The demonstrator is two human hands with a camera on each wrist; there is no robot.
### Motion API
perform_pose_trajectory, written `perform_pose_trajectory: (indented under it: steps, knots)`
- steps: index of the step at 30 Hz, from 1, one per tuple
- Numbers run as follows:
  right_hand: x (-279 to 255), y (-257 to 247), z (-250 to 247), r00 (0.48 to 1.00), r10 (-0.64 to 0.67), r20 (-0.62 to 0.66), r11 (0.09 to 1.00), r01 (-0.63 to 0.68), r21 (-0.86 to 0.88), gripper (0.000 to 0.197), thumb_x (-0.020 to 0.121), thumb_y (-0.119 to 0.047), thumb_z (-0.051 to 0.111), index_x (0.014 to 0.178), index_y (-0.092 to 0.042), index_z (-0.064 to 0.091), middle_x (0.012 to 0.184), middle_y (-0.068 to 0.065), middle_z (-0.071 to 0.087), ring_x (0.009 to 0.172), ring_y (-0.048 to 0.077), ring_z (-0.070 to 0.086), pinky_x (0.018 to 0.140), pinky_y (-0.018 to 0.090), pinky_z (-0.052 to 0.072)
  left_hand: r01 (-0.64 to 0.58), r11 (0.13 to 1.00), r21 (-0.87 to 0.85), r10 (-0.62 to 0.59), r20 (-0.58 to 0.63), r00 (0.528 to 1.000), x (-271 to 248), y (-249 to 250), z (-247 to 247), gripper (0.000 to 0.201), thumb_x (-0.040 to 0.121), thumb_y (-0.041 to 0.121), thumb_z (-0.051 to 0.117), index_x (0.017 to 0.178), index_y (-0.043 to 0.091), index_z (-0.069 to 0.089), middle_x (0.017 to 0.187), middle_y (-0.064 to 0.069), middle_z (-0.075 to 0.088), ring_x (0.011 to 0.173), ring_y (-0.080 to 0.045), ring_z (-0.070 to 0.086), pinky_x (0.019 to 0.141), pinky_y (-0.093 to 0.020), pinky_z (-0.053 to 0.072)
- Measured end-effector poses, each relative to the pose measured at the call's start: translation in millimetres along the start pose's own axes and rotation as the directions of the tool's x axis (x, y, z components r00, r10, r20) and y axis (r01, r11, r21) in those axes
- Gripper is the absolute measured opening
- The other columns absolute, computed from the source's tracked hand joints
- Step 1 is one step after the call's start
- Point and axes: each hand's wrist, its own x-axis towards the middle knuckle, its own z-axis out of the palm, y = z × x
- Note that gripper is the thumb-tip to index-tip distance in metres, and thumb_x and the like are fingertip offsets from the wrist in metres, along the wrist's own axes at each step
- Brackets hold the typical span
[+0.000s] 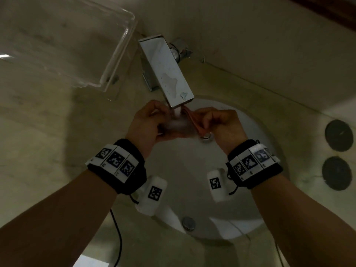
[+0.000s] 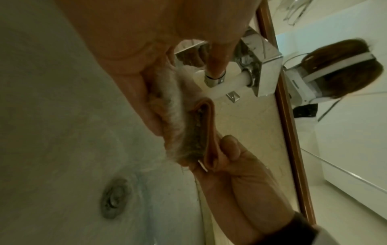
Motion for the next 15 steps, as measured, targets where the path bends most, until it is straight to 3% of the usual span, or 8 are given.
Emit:
perform_pose_trajectory:
  steps: [1, 3, 4, 5, 8, 11, 13, 15]
  knots:
    - [1, -1, -1, 1.0, -0.024, 0.016, 0.999, 0.024, -0.025, 0.046, 0.065, 0.035, 0.048, 0.051, -0.008, 0.055, 0.087, 0.007, 0.067, 0.078, 0.01, 0.067, 0.07, 0.03, 0.058, 0.018, 0.999, -0.028, -0.018, 0.001, 1.0, 0, 2, 1, 0.009, 0.09, 0.015, 0.059, 0.098, 0.011, 0.057, 0.101, -0.013, 0.068, 0.089, -0.032, 0.068, 0.073, -0.047, 0.059]
    - [4, -2, -3, 0.996, -0.052, 0.066, 0.997, 0.056, -0.051, 0.047, 0.067, 0.035, 0.052, 0.046, -0.007, 0.055, 0.085, 0.007, 0.066, 0.08, 0.017, 0.067, 0.073, 0.041, 0.059, 0.059, 0.995, -0.08, -0.055, 0.044, 0.997, 1, 4, 3, 0.045, 0.084, 0.028, 0.069, 0.117, 0.003, 0.052, 0.107, -0.018, 0.067, 0.098, -0.039, 0.068, 0.084, -0.061, 0.053]
    - [5, -4, -4, 0.993, -0.065, 0.101, 0.994, 0.073, -0.077, 0.049, 0.066, 0.035, 0.051, 0.044, -0.01, 0.056, 0.084, 0.007, 0.067, 0.079, 0.018, 0.067, 0.075, 0.043, 0.058, 0.063, 0.993, -0.097, -0.057, 0.064, 0.996, 1, 5, 4, 0.054, 0.082, 0.029, 0.073, 0.122, 0.0, 0.051, 0.108, -0.021, 0.067, 0.099, -0.041, 0.068, 0.084, -0.065, 0.051]
    - [7, -6, -5, 0.988, -0.074, 0.135, 0.99, 0.09, -0.112, 0.051, 0.063, 0.035, 0.048, 0.044, -0.012, 0.056, 0.082, 0.005, 0.068, 0.079, 0.015, 0.067, 0.076, 0.041, 0.058, 0.055, 0.995, -0.082, -0.05, 0.057, 0.997, 1, 4, 5, 0.054, 0.082, 0.026, 0.074, 0.123, -0.001, 0.052, 0.107, -0.021, 0.069, 0.096, -0.041, 0.069, 0.082, -0.063, 0.053]
    - [13, -16, -5, 0.985, -0.068, 0.156, 0.983, 0.093, -0.16, 0.048, 0.059, 0.025, 0.053, 0.051, -0.021, 0.063, 0.077, -0.007, 0.071, 0.079, 0.01, 0.068, 0.074, 0.033, 0.055, -0.033, 0.996, 0.083, 0.03, 0.039, 0.999, 3, 1, 3, 0.04, 0.085, 0.016, 0.072, 0.121, 0.008, 0.06, 0.106, -0.016, 0.072, 0.093, -0.031, 0.072, 0.072, -0.045, 0.06]
    - [25, -31, -2, 0.998, -0.047, 0.047, 0.999, 0.048, -0.018, 0.045, 0.067, 0.014, 0.057, 0.092, -0.022, 0.065, 0.106, -0.001, 0.066, 0.094, 0.015, 0.064, 0.07, 0.026, 0.053, -0.128, 0.973, 0.19, 0.118, 0.064, 0.991, 1, 0, 1, 0.038, 0.083, 0.011, 0.074, 0.12, 0.011, 0.063, 0.108, -0.009, 0.071, 0.095, -0.019, 0.071, 0.068, -0.034, 0.06]
    - [37, -45, -1, 0.999, -0.04, -0.022, 0.997, 0.041, 0.07, 0.059, 0.073, 0.019, 0.054, 0.121, -0.015, 0.052, 0.125, 0.003, 0.053, 0.103, 0.017, 0.059, 0.071, 0.026, 0.052, -0.144, 0.966, 0.213, 0.133, 0.065, 0.989, 1, 1, 2, 0.037, 0.081, -0.003, 0.07, 0.117, 0.005, 0.063, 0.102, -0.008, 0.07, 0.085, -0.011, 0.07, 0.06, -0.023, 0.057]
    - [47, -58, 2, 0.998, -0.057, -0.04, 0.993, 0.061, 0.106, 0.069, 0.076, 0.02, 0.056, 0.136, -0.01, 0.039, 0.13, 0.004, 0.047, 0.109, 0.019, 0.057, 0.078, 0.027, 0.053, -0.139, 0.977, 0.162, 0.124, 0.095, 0.988, -1, 5, 4, 0.04, 0.077, -0.02, 0.059, 0.114, -0.004, 0.061, 0.092, -0.012, 0.066, 0.073, -0.01, 0.07, 0.054, -0.018, 0.054]
